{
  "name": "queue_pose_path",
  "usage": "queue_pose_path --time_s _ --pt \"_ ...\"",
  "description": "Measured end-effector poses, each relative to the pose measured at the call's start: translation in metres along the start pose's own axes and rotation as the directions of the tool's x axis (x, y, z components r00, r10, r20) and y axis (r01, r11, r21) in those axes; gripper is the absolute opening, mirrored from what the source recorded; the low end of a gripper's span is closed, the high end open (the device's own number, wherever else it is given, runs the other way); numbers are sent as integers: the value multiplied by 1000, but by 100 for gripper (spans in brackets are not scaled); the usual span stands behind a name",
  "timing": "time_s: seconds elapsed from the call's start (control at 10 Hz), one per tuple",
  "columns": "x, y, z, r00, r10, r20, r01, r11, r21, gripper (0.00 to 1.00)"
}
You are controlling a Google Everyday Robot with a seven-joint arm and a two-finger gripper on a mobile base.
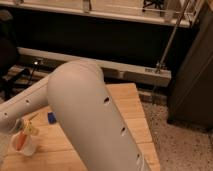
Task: Place the pepper in the ceramic cup
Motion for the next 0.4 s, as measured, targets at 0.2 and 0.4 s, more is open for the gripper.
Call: queue_pose_path --time_s 0.2,0.4 --pt "-1 0 -2 1000 10 18 -10 1000 11 80" --pt "-3 -2 -2 1000 6 19 -6 1000 13 80"
